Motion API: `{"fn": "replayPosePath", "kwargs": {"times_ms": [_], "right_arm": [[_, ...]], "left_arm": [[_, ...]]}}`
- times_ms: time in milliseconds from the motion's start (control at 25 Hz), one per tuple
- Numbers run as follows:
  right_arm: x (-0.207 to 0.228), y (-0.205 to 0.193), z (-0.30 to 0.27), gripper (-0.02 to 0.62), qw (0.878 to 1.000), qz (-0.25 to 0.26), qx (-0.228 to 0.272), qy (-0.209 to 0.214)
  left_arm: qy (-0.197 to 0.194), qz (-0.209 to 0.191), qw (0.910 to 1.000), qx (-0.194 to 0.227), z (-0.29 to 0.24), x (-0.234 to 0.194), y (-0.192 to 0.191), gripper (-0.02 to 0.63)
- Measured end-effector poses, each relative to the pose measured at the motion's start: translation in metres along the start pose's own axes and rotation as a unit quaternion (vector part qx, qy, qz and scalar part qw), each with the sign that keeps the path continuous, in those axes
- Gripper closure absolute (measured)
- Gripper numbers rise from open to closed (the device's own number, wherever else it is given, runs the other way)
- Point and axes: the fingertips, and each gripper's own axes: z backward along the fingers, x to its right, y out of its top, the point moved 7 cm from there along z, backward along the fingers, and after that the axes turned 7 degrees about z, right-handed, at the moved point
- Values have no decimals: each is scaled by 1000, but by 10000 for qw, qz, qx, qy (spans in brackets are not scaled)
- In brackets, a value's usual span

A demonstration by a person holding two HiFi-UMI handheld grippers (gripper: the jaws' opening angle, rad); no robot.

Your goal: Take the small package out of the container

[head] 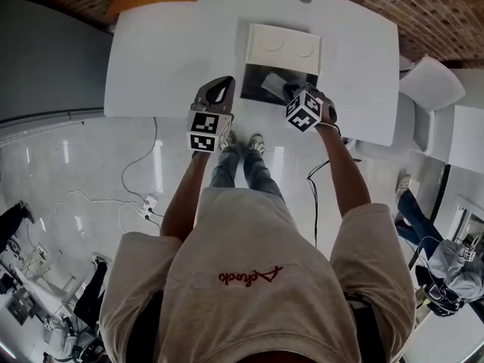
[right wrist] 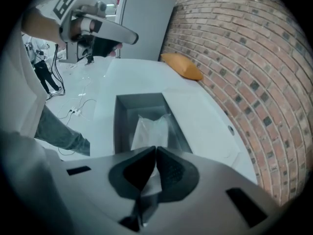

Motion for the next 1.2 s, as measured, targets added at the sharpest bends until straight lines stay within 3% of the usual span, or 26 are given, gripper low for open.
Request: {"fn": "replayPosePath", "kwargs": {"times_ms": [720, 1200], "right_arm": [[4, 19, 60, 580, 9959, 82, 386, -809], [14, 25, 88, 581, 9880, -418, 747, -1286]], "left_arm": [[-22, -106, 9996, 253, 6, 14, 26, 600], [9, -193, 9987, 475, 6, 15, 47, 600]]}}
